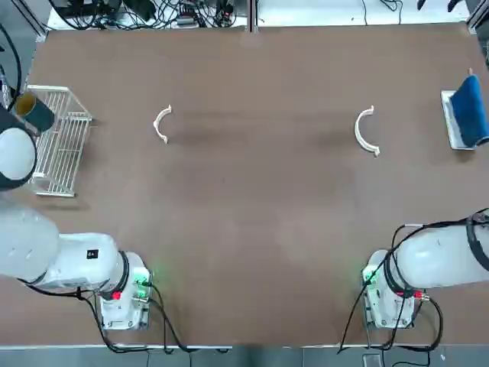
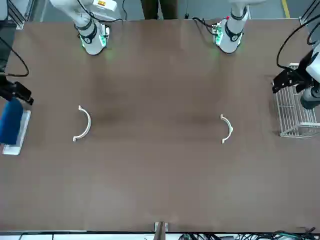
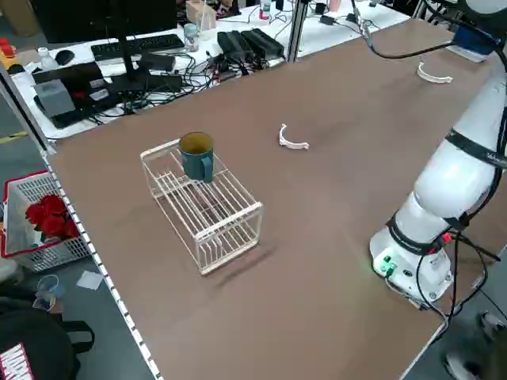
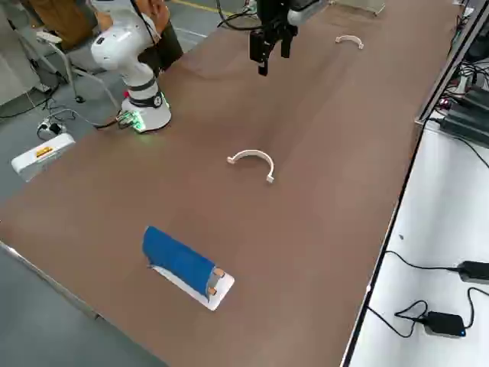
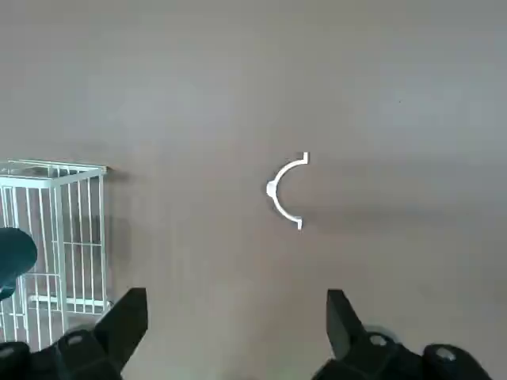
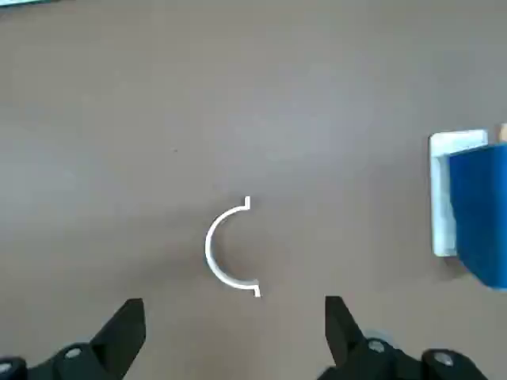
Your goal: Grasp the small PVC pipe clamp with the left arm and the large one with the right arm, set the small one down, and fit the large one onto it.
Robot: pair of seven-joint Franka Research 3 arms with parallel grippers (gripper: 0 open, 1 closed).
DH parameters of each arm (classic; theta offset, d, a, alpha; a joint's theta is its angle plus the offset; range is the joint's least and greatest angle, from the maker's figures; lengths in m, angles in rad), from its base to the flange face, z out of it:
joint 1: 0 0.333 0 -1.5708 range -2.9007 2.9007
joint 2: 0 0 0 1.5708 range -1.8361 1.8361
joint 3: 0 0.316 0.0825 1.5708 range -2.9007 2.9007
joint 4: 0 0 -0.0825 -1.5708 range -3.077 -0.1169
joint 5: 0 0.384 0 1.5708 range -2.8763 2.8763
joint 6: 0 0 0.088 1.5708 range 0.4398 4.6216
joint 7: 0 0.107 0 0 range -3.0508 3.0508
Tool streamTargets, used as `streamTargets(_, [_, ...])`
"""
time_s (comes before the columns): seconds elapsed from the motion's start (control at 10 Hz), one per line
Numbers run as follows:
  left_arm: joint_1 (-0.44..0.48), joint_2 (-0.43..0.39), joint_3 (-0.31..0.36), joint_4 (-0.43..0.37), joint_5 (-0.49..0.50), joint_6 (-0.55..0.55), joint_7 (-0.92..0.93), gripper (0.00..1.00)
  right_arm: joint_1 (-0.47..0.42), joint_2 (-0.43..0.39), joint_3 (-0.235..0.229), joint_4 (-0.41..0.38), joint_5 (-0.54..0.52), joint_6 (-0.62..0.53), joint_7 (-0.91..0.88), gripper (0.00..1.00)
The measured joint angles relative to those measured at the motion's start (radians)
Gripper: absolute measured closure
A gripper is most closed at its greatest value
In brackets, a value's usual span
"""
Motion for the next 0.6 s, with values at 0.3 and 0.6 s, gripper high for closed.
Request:
streamTargets(0.3, [0.001, 0.009, 0.003, -0.005, 0.0, 0.042, 0.0, 0.0, -0.032, 0.001, -0.002, -0.017, 0.0, -0.046, -0.025, 0.0])
streamTargets(0.6, [0.004, 0.107, 0.004, -0.029, 0.0, 0.138, -0.003, 0.01, -0.031, 0.005, 0.004, -0.059, 0.0, -0.032, -0.023, 0.0])
